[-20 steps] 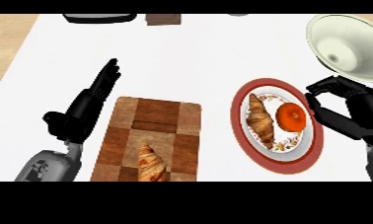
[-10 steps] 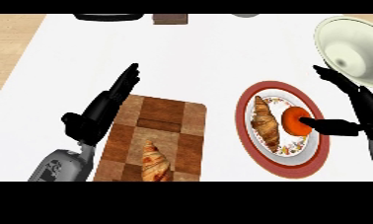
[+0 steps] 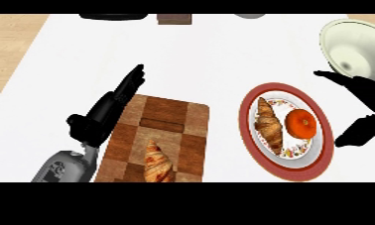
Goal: Pick the squash from the plate and place it in the bowl
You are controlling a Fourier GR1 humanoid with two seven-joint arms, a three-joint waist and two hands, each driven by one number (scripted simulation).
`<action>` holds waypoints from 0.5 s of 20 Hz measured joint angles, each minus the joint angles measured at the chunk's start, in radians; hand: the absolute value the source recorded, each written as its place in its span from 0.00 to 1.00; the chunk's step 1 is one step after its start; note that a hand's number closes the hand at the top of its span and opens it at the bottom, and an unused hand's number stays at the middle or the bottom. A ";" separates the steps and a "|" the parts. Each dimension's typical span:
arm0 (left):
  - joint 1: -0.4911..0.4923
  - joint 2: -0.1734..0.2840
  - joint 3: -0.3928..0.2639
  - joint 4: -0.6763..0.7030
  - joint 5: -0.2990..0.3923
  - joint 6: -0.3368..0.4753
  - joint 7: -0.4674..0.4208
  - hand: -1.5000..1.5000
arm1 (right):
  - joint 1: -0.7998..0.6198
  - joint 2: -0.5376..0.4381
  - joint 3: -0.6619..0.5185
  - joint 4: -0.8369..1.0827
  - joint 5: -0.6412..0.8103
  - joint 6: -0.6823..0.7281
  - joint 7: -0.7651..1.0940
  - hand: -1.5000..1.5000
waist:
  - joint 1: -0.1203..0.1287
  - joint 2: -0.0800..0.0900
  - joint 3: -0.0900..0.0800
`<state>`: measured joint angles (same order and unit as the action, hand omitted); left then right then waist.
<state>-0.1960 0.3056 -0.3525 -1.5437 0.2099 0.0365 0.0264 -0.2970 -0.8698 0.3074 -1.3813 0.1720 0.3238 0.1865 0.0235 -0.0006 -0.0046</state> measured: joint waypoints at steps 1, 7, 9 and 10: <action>0.000 -0.002 -0.002 -0.003 -0.001 0.001 0.007 0.50 | -0.020 -0.006 0.012 -0.003 -0.012 0.052 0.041 0.00 | 0.000 0.000 0.000; 0.022 -0.006 0.014 -0.022 -0.004 -0.008 0.012 0.50 | -0.128 0.049 0.045 -0.041 -0.108 0.277 0.323 0.00 | -0.009 0.000 0.002; 0.033 -0.007 0.020 -0.036 -0.007 -0.013 0.020 0.50 | -0.145 0.074 0.041 -0.071 -0.141 0.329 0.410 0.00 | -0.013 -0.001 0.003; 0.035 -0.009 0.023 -0.052 -0.013 -0.011 0.031 0.50 | -0.153 0.088 0.038 -0.080 -0.148 0.347 0.449 0.00 | -0.014 -0.001 0.003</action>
<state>-0.1609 0.2971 -0.3292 -1.5955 0.1972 0.0260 0.0575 -0.4495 -0.7814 0.3457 -1.4614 0.0238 0.6705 0.6357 0.0092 -0.0015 -0.0016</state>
